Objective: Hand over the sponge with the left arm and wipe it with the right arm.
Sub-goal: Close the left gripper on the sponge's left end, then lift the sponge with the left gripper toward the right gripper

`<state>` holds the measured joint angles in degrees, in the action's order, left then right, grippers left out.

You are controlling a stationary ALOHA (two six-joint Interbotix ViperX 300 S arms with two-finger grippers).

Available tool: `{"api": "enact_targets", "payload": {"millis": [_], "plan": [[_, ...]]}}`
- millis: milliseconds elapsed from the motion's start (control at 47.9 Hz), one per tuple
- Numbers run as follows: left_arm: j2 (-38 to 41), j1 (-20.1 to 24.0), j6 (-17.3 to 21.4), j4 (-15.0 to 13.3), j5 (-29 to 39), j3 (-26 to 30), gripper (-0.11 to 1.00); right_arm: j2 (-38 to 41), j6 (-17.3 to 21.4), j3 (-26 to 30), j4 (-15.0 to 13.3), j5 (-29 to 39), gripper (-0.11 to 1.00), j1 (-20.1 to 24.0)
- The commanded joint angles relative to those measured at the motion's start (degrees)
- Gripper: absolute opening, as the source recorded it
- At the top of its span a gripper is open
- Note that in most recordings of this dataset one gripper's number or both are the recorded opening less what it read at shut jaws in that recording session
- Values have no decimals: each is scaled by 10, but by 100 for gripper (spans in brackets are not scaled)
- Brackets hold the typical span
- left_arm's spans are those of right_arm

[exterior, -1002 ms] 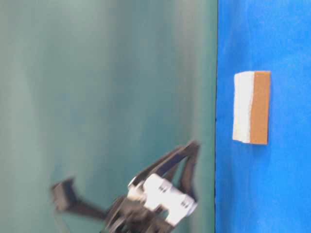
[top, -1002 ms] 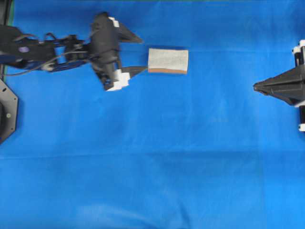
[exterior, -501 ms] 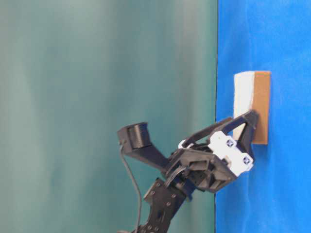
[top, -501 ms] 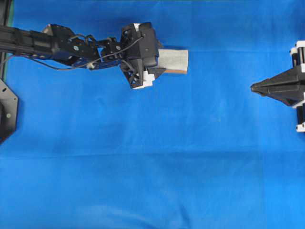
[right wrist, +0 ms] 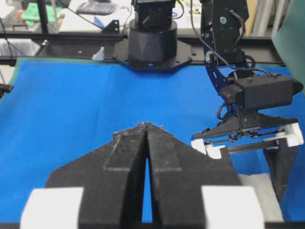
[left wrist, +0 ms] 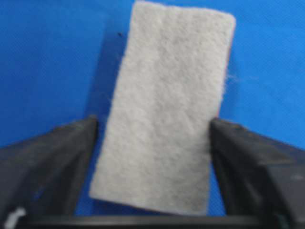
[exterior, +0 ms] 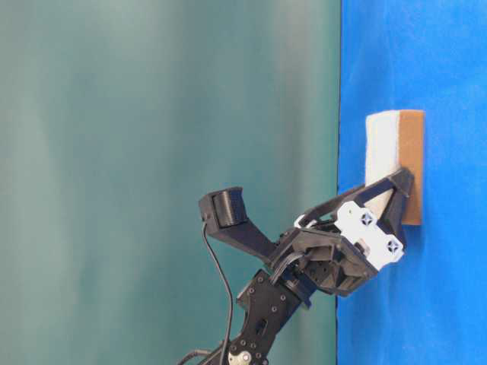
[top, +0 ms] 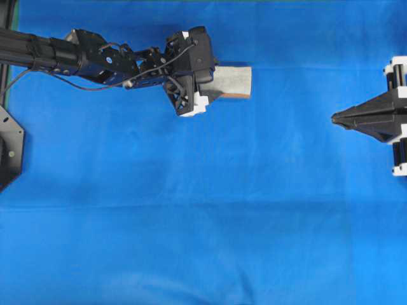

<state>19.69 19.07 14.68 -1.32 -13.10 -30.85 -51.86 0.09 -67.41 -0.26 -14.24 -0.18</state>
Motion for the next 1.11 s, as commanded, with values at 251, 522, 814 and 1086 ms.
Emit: {"api": "enact_targets", "payload": {"millis": [251, 522, 814, 1086], "plan": [[-18, -1, 8, -1, 19, 4, 23, 4, 1, 9, -1, -4, 0, 0], [-91, -9, -2, -1, 96, 4, 23, 4, 1, 9, -1, -4, 0, 0], [-214, -46, -32, -1, 178, -3, 22, 4, -3, 11, -1, -2, 0, 0], [-283, -119, -62, -4, 189, -33, 22, 4, -4, 11, -1, -2, 0, -1]]}}
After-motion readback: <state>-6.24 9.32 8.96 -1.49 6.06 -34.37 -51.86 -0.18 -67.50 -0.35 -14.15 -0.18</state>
